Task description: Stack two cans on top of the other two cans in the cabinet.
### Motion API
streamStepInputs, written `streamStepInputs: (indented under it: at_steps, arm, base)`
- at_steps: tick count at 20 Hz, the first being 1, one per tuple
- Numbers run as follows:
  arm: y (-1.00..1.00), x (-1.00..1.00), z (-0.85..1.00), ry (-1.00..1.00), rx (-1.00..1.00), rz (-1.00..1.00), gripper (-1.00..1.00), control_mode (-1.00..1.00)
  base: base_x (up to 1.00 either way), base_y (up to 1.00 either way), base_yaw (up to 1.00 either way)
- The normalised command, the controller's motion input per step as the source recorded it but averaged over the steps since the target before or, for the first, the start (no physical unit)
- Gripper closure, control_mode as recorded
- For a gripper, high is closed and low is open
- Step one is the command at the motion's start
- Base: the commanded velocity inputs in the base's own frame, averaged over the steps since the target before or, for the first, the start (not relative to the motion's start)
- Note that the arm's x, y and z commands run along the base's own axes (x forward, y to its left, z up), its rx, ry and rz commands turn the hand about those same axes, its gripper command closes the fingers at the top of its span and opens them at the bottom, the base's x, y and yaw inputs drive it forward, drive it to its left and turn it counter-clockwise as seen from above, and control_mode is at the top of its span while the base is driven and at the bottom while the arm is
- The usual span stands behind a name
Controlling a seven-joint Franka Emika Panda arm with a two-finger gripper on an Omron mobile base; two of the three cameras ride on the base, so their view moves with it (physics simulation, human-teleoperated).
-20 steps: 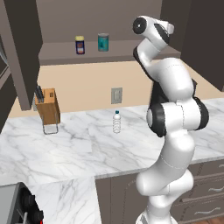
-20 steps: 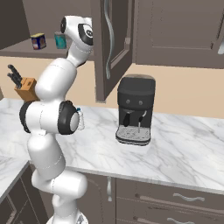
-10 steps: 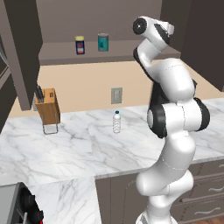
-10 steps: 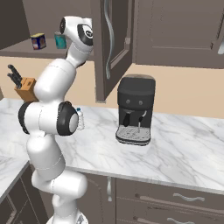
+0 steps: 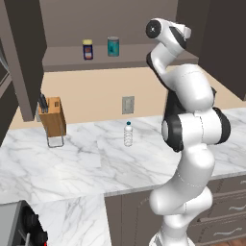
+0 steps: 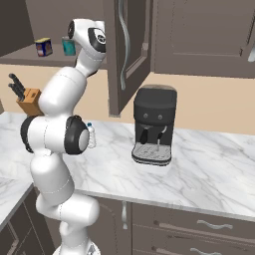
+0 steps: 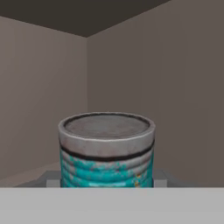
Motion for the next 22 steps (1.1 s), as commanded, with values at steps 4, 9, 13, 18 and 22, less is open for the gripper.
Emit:
streamStepInputs:
  at_steps: [4, 9, 13, 18, 22]
  arm:
    - [-0.01, 0.01, -0.05, 0.00, 0.00, 0.00, -1.00, -1.00]
    - [0.00, -0.11, 0.00, 0.00, 0.00, 0.00, -1.00, -1.00]
    - [0.02, -0.36, 0.00, 0.00, 0.00, -0.03, -1.00, -1.00]
    - [0.13, -0.32, -0.02, 0.00, 0.00, -0.06, -1.00, -1.00]
    - [0.17, -0.30, -0.01, 0.00, 0.00, -0.08, -1.00, -1.00]
  base:
    - [0.00, 0.00, 0.00]
    - [0.00, 0.00, 0.00]
    - [0.00, 0.00, 0.00]
    - [0.00, 0.00, 0.00]
    - [0.00, 0.00, 0.00]
